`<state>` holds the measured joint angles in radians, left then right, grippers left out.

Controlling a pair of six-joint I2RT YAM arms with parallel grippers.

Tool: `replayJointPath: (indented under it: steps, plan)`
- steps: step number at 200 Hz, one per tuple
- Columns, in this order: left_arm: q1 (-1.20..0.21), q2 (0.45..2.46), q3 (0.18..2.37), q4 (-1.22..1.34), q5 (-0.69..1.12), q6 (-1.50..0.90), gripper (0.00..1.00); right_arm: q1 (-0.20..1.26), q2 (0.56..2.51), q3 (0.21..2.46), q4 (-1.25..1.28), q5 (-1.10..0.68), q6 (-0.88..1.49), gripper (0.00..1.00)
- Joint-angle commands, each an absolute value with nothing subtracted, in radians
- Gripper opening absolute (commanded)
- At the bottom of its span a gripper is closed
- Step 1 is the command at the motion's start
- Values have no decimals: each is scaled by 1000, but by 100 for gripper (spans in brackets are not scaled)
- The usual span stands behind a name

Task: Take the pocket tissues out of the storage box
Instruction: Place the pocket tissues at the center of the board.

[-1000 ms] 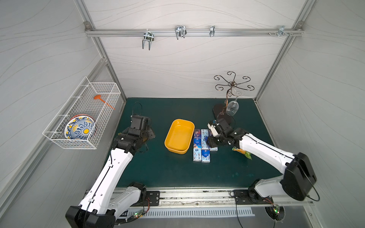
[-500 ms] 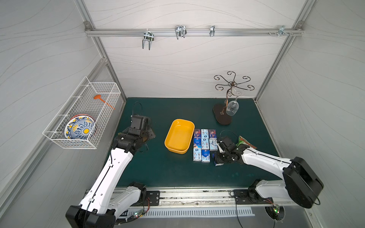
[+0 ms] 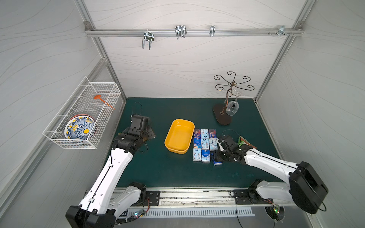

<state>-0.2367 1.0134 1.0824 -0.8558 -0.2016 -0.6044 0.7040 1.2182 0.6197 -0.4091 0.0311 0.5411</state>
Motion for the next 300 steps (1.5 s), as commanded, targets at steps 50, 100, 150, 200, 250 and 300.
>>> replayJointPath:
  steps: [50,100,150,200,250,300]
  plan:
    - [-241,996,1140,-837,-201,-611,46,609,1204,568,-398,-63,489,55]
    - [-242,987,1147,-848,-205,-612,46,607,1273,535,-337,-97,497,51]
    - [-242,982,1159,-858,-208,-612,46,602,1261,508,-322,-67,568,42]
    - [-244,984,1159,-857,-202,-611,46,601,1229,462,-260,-11,699,38]
    - [-247,984,1154,-857,-206,-607,46,602,1254,449,-191,-12,765,38]
    - [-247,983,1154,-856,-208,-609,46,603,1274,448,-167,-18,772,38]
